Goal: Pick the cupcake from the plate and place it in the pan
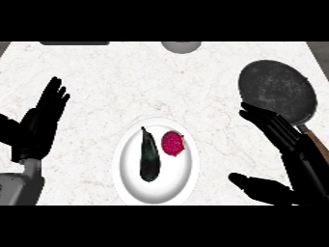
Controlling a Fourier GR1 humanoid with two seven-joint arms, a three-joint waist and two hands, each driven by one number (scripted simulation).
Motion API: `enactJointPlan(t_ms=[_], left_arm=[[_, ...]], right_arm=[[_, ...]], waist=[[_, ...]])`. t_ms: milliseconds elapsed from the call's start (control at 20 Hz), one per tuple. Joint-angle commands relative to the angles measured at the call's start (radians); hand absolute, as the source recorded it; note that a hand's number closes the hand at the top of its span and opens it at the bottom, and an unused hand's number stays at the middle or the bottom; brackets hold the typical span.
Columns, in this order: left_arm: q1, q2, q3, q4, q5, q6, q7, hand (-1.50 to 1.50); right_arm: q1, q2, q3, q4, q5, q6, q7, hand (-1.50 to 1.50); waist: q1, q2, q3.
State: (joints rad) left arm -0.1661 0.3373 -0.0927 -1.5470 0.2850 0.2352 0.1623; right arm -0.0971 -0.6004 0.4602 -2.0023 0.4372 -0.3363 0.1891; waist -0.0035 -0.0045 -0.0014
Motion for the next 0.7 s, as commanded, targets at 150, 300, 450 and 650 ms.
enactJointPlan(t_ms=[150,300,450,650], left_arm=[[0.014,-0.016,0.0,-0.002,0.0,-0.014,-0.004,0.0],[-0.047,-0.01,0.014,0.01,0.006,-0.019,0.036,0.0],[0.001,-0.006,0.007,-0.008,0.0,-0.04,0.012,0.0],[-0.011,0.007,0.027,-0.015,0.008,-0.043,0.032,0.0]], right_arm=[[-0.241,-0.015,0.105,-0.006,0.147,0.288,0.344,-1.5],[-0.385,0.06,0.125,0.071,0.148,0.413,0.442,-1.5],[-0.476,0.128,0.172,0.158,0.139,0.531,0.525,-1.5],[-0.485,0.164,0.218,0.21,0.053,0.712,0.63,-1.5]], waist=[[0.028,0.003,-0.003],[0.023,0.006,-0.001],[0.031,0.005,-0.001],[0.023,0.003,-0.001]])
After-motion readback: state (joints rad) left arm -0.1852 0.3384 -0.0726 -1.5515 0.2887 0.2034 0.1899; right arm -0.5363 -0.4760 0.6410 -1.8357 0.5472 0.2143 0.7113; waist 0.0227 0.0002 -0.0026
